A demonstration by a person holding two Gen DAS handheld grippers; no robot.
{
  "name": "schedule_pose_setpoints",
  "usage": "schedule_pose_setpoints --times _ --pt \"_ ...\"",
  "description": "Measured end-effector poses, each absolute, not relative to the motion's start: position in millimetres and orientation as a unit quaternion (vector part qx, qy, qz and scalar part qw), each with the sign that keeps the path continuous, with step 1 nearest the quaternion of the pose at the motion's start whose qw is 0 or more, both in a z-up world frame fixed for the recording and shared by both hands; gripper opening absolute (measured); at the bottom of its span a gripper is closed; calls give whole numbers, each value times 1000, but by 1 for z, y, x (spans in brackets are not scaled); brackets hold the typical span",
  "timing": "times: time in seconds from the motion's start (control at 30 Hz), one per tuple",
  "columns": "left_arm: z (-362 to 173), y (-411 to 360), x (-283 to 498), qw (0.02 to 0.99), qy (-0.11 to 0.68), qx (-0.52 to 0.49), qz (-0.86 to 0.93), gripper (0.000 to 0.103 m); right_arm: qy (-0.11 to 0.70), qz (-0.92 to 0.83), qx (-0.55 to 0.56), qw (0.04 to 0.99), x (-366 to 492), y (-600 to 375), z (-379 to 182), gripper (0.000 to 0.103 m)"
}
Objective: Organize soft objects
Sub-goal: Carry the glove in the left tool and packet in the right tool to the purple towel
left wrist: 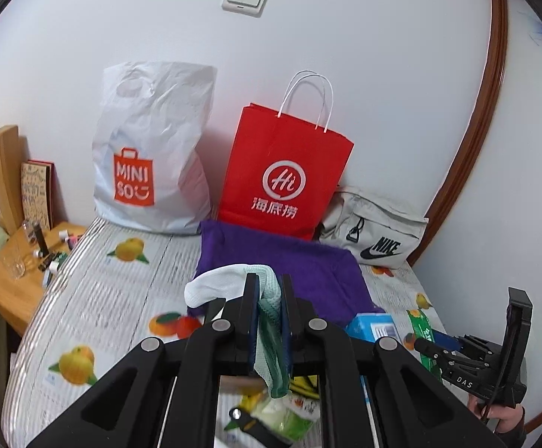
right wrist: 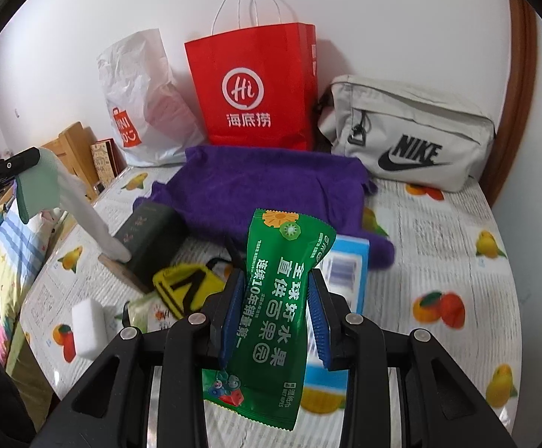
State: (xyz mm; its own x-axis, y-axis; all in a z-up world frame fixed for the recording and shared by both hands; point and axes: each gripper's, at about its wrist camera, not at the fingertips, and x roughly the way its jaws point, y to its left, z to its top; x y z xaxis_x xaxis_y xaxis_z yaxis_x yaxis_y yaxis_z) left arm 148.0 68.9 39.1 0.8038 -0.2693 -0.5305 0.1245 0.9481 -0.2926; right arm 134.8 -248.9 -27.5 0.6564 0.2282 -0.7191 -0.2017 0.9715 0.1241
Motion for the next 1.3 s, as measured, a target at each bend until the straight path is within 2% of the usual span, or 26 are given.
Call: schedule_pose_setpoints --times 0.93,1.3 --pt "31 25 299 934 319 -95 -129 10 407 112 26 906 284 -267 -45 34" --pt "-30 21 364 911 384 -96 -114 10 455 111 15 884 336 -268 -89 34"
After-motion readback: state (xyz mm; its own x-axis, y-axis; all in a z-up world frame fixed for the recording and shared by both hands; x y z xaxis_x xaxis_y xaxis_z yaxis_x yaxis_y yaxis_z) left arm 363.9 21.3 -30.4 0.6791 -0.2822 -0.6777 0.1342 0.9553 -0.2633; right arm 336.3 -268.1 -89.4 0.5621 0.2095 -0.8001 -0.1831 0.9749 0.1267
